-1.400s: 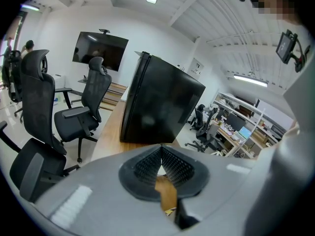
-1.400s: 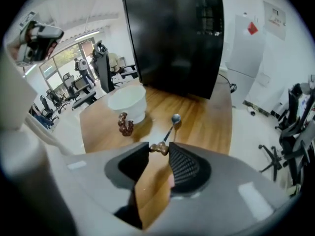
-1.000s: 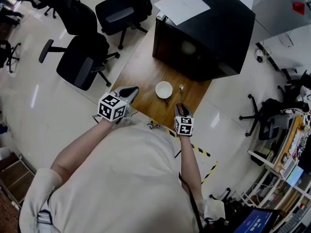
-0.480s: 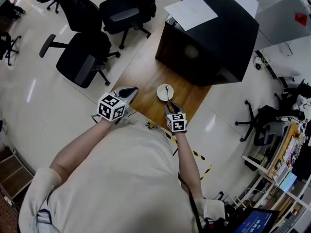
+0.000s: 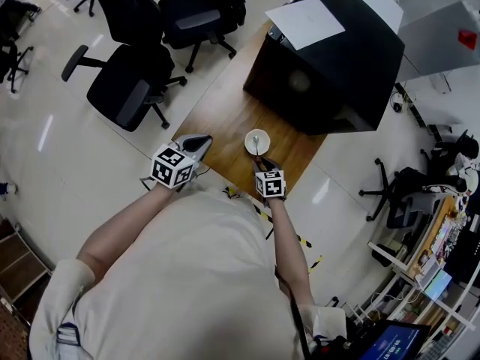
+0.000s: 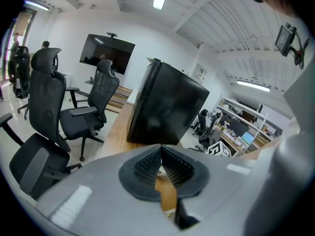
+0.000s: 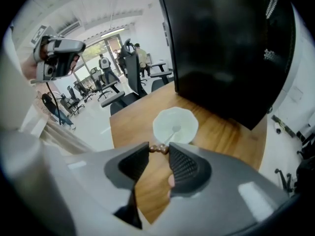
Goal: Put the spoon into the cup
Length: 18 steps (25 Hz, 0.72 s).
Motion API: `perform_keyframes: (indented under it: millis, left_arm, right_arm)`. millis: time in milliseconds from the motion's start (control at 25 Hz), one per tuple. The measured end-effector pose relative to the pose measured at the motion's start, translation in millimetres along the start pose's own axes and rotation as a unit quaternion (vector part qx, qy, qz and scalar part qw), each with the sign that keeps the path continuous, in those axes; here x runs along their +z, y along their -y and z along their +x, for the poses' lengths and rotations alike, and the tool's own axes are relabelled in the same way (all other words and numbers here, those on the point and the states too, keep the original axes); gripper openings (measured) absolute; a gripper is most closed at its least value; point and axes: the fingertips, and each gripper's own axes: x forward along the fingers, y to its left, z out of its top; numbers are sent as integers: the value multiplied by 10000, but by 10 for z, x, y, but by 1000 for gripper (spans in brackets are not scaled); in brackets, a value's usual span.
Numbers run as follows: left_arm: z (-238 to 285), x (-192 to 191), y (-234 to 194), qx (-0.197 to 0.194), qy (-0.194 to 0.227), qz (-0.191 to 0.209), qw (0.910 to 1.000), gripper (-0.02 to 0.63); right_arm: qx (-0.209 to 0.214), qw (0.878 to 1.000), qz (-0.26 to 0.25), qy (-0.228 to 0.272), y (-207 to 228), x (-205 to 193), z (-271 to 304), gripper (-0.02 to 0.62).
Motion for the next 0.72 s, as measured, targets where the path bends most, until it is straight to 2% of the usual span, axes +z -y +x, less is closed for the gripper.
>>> perform_keyframes:
  millis: [400,720]
  left_arm:
    - [-53,-36,-16,48,54,-69,10000,2]
    - [-51,-51,-47,78,62,-119,9999,2]
  right_arm:
    - [97,9997,100,-186,-35,19,98,129]
    - [178,9985,441,-265,14,-9,110,129]
